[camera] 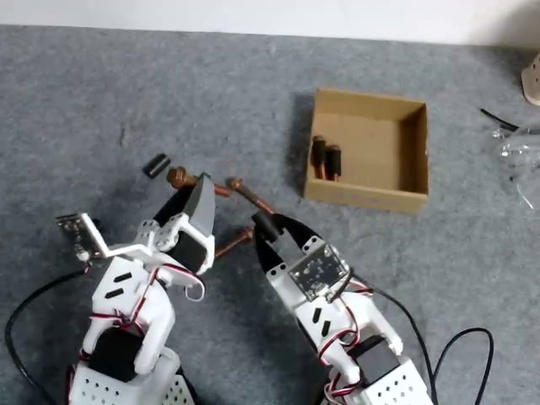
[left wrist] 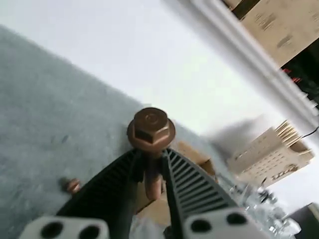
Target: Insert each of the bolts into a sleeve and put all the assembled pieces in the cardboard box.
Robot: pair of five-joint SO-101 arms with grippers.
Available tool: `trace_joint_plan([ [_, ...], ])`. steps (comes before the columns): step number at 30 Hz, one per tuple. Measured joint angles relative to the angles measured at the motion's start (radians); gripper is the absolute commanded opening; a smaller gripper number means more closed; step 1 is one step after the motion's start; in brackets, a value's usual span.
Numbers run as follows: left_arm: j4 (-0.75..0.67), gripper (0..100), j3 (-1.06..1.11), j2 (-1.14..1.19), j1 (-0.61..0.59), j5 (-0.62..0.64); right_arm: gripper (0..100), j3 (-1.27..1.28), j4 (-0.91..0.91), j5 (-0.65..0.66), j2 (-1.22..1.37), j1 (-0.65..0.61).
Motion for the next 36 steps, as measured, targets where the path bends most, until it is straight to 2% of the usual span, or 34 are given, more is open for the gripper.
trace_joint_plan([
  [3,0.046,1,0.000,0.000,0.025,0.000,0.4,0.000,0.000,0.000,0.000,-0.002],
  [8,0.046,1,0.000,0.000,0.121,0.000,0.4,0.000,0.000,0.002,0.000,-0.002],
  [23,0.051,1,0.000,0.000,0.160,-0.006,0.4,0.000,0.000,0.006,0.000,-0.002],
  [27,0.051,1,0.000,0.000,0.152,-0.006,0.4,0.000,0.000,0.006,0.000,-0.002],
  [32,0.052,1,0.000,0.000,0.054,0.031,0.4,0.000,0.000,0.006,0.000,-0.002],
  [36,0.058,1,-0.008,0.018,0.041,0.031,0.4,0.000,0.000,0.006,0.000,-0.002],
])
